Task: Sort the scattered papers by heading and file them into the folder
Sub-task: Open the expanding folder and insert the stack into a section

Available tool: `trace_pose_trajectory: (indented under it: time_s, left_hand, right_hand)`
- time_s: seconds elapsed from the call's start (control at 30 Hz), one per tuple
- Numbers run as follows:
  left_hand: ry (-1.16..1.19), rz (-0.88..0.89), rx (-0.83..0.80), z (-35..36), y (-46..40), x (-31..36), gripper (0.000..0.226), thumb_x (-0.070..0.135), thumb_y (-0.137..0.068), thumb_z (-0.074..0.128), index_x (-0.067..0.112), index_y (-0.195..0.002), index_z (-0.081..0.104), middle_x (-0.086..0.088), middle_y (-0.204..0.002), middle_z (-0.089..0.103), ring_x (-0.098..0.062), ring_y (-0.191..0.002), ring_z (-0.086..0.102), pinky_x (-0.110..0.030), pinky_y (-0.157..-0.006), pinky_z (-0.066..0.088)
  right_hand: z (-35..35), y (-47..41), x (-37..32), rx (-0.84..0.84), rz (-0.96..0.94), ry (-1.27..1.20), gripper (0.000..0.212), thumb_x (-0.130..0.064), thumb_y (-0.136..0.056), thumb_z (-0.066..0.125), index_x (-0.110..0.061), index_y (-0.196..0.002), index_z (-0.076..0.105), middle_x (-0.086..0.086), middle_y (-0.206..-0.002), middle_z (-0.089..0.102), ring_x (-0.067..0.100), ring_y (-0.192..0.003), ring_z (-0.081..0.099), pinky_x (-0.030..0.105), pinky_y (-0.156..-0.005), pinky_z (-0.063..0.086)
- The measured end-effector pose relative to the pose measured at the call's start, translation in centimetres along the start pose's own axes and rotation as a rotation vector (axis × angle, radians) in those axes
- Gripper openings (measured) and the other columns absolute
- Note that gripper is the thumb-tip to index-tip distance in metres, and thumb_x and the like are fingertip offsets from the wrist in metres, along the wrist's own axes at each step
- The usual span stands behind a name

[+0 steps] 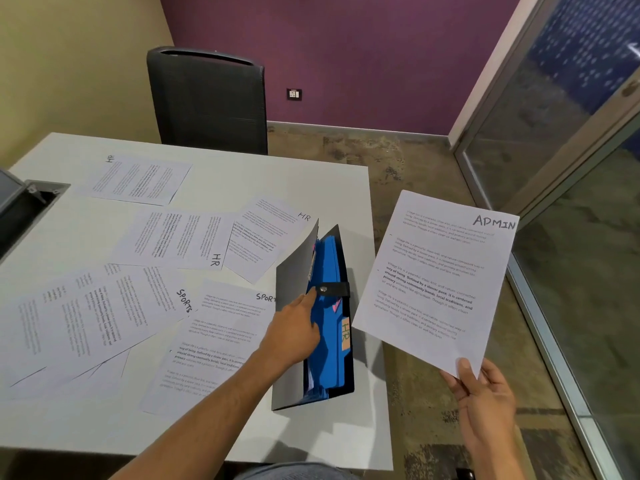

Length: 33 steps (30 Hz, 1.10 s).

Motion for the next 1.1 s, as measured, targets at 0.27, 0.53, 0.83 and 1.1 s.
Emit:
trace_pose_trajectory:
  time_s: [0.27,0.53,0.83,1.1]
  left_hand:
    - [0.058,0.009,-0.034,0.2,0.1,0.4,0.069,0.006,-0.096,0.046,0.026,-0.155,0.016,-0.01,-0.125,0.059,-0.022,-0.097,0.061,-0.034,-0.084,0.053]
    - [0.087,-0.013,-0.034,-0.3,0.3,0.2,0.068,0.008,-0.097,0.047,0.023,-0.155,0.014,-0.009,-0.125,0.059,-0.016,-0.09,0.058,-0.031,-0.086,0.051]
    - [0.17,-0.044,-0.103,-0.1,0.7,0.4,0.07,0.018,-0.099,0.052,0.026,-0.155,0.012,-0.007,-0.126,0.06,-0.021,-0.103,0.064,-0.034,-0.089,0.054]
    - [0.149,-0.027,-0.097,-0.6,0.8,0.7,0.072,0.015,-0.098,0.052,0.024,-0.155,0.008,-0.009,-0.122,0.062,-0.011,-0.079,0.058,-0.029,-0.084,0.053]
  right_hand:
    - [3.6,0.8,-3.0,-0.003,-0.163,0.129,0.016,-0.001,-0.094,0.06,-0.014,-0.102,0.064,0.002,-0.104,0.074,0.019,-0.092,0.073,0.024,-0.068,0.062]
    - [8.7,4.6,-5.4,0.033,-0.491,0.621,0.024,-0.012,-0.095,0.063,-0.022,-0.115,0.069,-0.016,-0.089,0.07,-0.002,-0.074,0.069,0.025,-0.073,0.061]
    - [12.7,9.2,-5.3,-0.203,-0.85,0.983,0.029,-0.002,-0.093,0.062,-0.008,-0.121,0.068,0.002,-0.092,0.076,0.012,-0.058,0.065,0.018,-0.055,0.056]
    - [13.5,11.8,-4.5,-0.331,-0.909,1.059,0.043,-0.024,-0.094,0.044,-0.002,-0.123,0.066,0.008,-0.091,0.076,0.01,-0.057,0.064,0.013,-0.055,0.053]
Point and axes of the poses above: each hand's wrist, its own y-axis away from the middle knuckle, its own z-axis out of the palm, x = y × z, the point moved 8 cm from there along -y, towards the middle knuckle
